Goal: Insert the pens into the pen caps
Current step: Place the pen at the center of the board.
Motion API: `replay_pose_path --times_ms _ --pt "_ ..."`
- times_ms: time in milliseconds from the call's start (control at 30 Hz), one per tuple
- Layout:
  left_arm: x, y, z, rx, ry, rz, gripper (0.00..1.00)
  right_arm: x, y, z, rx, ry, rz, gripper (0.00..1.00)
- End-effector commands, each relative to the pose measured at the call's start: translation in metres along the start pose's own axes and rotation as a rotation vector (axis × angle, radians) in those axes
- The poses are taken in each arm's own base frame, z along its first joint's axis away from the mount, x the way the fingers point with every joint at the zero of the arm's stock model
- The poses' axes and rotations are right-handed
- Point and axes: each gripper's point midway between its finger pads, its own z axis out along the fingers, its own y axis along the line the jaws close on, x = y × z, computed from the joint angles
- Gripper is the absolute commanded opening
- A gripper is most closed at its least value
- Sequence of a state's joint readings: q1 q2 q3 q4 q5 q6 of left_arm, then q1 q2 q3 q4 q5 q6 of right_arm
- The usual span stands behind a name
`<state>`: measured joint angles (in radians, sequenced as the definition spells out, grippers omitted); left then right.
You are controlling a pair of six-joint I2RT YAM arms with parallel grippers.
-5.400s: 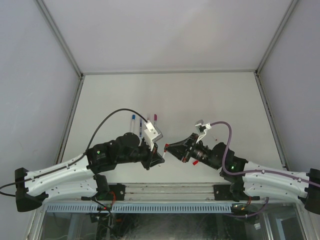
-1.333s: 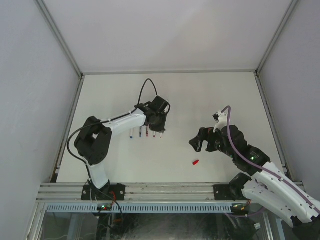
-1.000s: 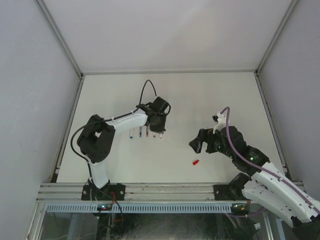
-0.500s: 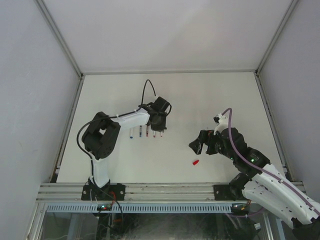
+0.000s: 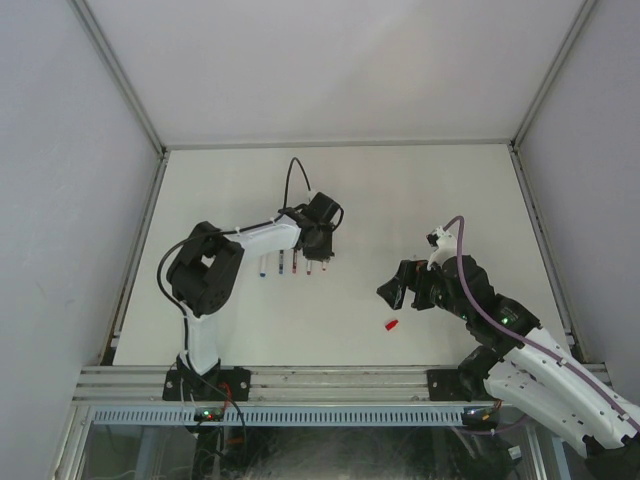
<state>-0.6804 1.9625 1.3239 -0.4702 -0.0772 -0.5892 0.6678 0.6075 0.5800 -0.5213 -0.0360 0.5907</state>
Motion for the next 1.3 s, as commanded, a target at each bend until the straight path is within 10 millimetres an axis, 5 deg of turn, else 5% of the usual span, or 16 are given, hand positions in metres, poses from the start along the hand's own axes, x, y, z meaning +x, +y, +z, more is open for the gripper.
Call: replay_pose_path --times_ms 0,700,967,1267 --pt "-0.008 0.006 0.01 -0.035 -0.023 -0.018 0.16 -0.009 0.008 -0.001 -0.034 -0.035 0.015 0.95" --pt "-0.007 0.01 -0.003 -0.021 -0.038 -0.028 0.23 -0.01 0.007 -0.003 -0.029 -0.045 0.032 0.95" --pt "-0.044 -0.007 -0.06 0.074 -0.186 0.008 0.39 -0.015 -0.005 -0.006 0.033 -0.083 0.043 1.0" --pt "-0.064 -0.017 -0.152 0.206 -0.359 0.082 0.39 -0.022 -0.041 0.003 0.205 -0.08 0.082 0.94"
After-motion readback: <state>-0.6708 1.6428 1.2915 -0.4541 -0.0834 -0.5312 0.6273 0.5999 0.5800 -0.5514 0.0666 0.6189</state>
